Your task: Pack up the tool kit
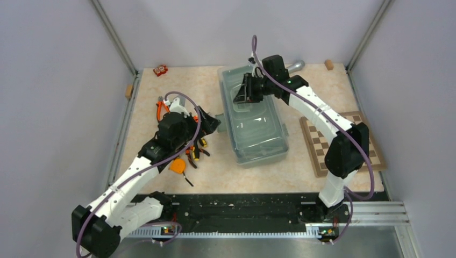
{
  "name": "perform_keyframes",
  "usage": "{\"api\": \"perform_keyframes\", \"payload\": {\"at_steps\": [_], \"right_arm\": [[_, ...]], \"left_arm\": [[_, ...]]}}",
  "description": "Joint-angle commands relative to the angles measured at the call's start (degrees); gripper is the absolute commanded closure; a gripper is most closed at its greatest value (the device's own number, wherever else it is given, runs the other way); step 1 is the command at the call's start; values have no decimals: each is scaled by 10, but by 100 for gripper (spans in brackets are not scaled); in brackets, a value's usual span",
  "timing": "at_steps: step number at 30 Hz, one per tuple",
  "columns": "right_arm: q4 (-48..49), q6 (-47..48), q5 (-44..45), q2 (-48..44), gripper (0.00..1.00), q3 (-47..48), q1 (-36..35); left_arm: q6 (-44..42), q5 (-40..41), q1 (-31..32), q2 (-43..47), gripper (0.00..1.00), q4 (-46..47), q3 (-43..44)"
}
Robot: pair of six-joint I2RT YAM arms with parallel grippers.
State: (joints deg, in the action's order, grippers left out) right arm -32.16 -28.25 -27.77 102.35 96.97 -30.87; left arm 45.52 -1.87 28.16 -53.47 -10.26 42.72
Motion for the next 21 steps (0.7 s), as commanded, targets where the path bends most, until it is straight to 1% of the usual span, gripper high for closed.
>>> {"api": "perform_keyframes", "payload": {"at_steps": [1, 8, 15, 21], "right_arm": [[17, -30, -56, -17, 71, -36, 2], [62, -49, -86, -39, 71, -68, 23], [84, -56, -105, -55, 71, -92, 38], [97, -57, -113, -61, 71, -109, 43]], "left_arm": [[0, -17, -2, -9, 1, 42, 36], [21, -49, -3, -52, 0, 86, 99], [99, -131, -25, -135, 0, 174, 162], [132, -168, -25, -205, 0, 187, 211]]}}
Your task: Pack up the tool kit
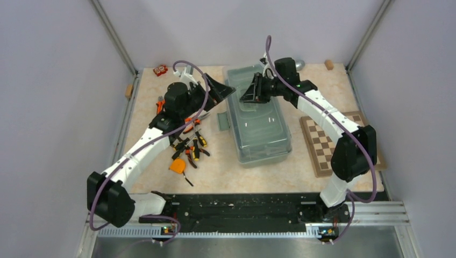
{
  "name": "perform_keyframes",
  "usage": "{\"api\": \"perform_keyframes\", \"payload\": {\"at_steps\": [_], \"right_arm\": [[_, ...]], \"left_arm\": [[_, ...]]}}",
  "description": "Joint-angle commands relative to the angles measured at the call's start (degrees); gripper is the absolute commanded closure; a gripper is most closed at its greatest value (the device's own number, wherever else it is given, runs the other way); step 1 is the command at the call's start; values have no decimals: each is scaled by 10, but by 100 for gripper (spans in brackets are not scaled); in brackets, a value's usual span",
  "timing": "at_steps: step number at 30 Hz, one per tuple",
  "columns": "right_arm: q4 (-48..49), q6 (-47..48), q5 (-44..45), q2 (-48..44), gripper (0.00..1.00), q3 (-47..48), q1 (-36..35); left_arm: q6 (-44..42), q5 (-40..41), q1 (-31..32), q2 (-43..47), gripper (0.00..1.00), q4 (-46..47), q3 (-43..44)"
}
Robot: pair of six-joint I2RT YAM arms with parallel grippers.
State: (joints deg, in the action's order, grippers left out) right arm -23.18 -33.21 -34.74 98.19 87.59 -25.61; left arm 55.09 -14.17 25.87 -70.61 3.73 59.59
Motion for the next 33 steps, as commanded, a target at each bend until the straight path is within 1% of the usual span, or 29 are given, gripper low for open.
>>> {"api": "perform_keyframes", "payload": {"at_steps": [1, 7, 11, 19, 23, 28, 33], "right_arm": [[9, -7, -45, -21, 71, -17, -9], [14, -5, -51, -27, 72, -26, -1], [16, -4, -54, -32, 72, -32, 4], [40, -11, -78, -39, 72, -44, 9], [66, -23, -91, -53, 73, -59, 21], [115, -42, -114, -87, 73, -93, 49], [167, -67, -149, -101, 74, -111, 71]], "left_arm": [[41, -51, -2, -44, 0, 45, 50], [76, -85, -2, -97, 0, 56, 80], [78, -84, -3, -126, 0, 14, 117], [90, -99, -1, -171, 0, -20, 164], [80, -92, 0, -171, 0, -34, 171], [37, -46, -1, -146, 0, -77, 172], [30, -64, -2, -149, 0, -93, 186]]}}
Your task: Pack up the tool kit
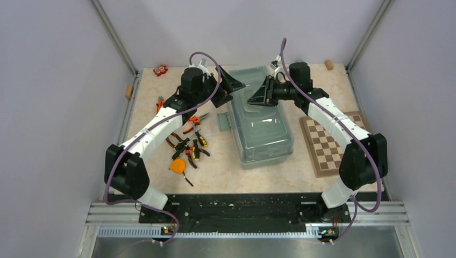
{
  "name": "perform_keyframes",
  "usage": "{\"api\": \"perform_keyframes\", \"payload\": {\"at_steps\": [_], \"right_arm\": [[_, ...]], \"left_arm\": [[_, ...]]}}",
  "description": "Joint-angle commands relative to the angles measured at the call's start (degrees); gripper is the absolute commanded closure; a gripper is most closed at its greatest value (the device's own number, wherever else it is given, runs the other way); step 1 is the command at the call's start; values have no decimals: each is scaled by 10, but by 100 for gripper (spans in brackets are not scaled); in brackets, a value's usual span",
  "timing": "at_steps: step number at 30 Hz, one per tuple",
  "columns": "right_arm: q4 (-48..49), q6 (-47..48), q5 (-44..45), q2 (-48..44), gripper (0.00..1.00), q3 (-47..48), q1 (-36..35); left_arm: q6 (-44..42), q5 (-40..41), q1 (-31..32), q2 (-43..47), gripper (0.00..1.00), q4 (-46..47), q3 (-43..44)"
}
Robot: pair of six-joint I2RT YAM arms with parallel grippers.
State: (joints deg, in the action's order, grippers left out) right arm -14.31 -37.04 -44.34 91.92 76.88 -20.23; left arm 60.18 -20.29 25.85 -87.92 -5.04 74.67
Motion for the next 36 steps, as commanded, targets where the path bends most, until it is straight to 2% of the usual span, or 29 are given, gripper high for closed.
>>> {"api": "perform_keyframes", "payload": {"at_steps": [1, 6, 10, 12, 16, 21, 23, 29, 36], "right_arm": [[86, -34, -59, -39, 74, -4, 19], [88, -32, -57, -41, 73, 6, 20], [-39, 67, 20, -47, 72, 56, 16], [-110, 124, 77, -48, 70, 90, 4], [-225, 237, 274, -50, 67, 153, -58], [-213, 371, 494, -99, 63, 106, -159], [-188, 429, 547, -119, 60, 79, -191], [-126, 549, 588, -148, 53, 23, -242], [-120, 609, 571, -131, 51, -3, -275]], "left_arm": [[-21, -7, -2, 23, 0, -8, 38], [-20, -13, -3, 24, 0, -9, 38], [-37, 20, -5, 49, 0, -24, 27], [-53, 52, -12, 79, 0, -36, 11], [-111, 129, -22, 137, 0, -89, -18], [-162, 227, -25, 214, 0, -138, -65], [-170, 250, -25, 244, 0, -147, -89], [-182, 287, -25, 301, 0, -171, -141], [-179, 280, -25, 321, 0, -188, -164]]}}
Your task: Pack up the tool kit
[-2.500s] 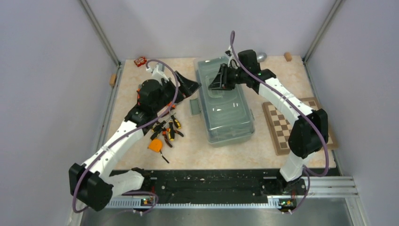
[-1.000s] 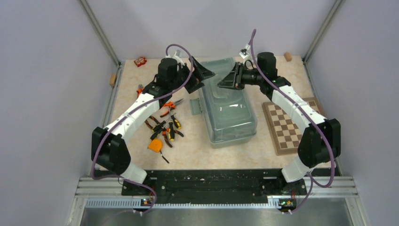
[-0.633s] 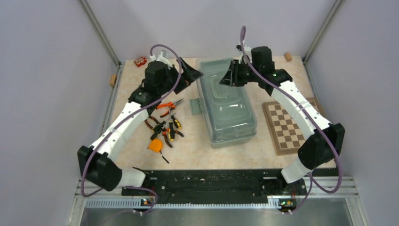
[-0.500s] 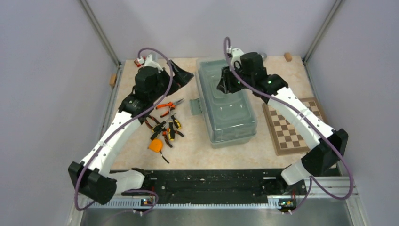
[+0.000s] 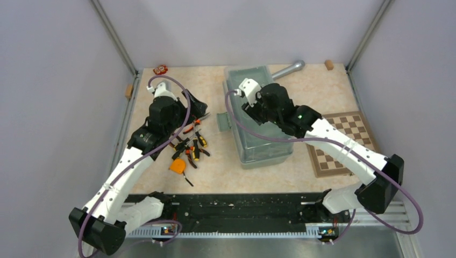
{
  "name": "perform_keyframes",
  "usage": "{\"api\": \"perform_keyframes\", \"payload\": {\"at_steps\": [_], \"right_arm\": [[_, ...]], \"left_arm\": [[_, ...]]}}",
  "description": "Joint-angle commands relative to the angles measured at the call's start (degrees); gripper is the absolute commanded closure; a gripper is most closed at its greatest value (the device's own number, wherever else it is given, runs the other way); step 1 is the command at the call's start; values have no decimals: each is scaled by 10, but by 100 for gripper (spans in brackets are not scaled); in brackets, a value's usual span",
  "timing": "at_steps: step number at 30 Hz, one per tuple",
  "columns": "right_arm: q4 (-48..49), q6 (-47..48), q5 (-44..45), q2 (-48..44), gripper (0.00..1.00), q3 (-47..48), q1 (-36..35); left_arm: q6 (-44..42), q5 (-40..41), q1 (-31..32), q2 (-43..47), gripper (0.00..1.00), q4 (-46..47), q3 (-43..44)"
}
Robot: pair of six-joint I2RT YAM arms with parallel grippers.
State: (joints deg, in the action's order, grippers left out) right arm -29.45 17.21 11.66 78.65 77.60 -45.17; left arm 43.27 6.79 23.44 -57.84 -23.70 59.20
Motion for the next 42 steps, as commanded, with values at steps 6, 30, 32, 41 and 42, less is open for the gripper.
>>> {"api": "perform_keyframes", "payload": {"at_steps": [6, 30, 32, 41, 42], "right_arm": [[58, 133, -21, 8, 50, -49, -42], [211, 249, 181, 1, 66, -109, -73], [271, 260, 201, -16, 70, -140, -81], [301, 233, 197, -22, 68, -171, -87], [273, 227, 173, -22, 63, -164, -86]], "left_arm": [[-8, 10, -1, 30, 0, -6, -22], [-4, 11, -1, 34, 4, -4, -33], [-3, 10, -1, 33, 4, -3, -35], [-1, 5, -1, 31, 4, -2, -40], [-2, 5, -1, 32, 5, -3, -40]]}}
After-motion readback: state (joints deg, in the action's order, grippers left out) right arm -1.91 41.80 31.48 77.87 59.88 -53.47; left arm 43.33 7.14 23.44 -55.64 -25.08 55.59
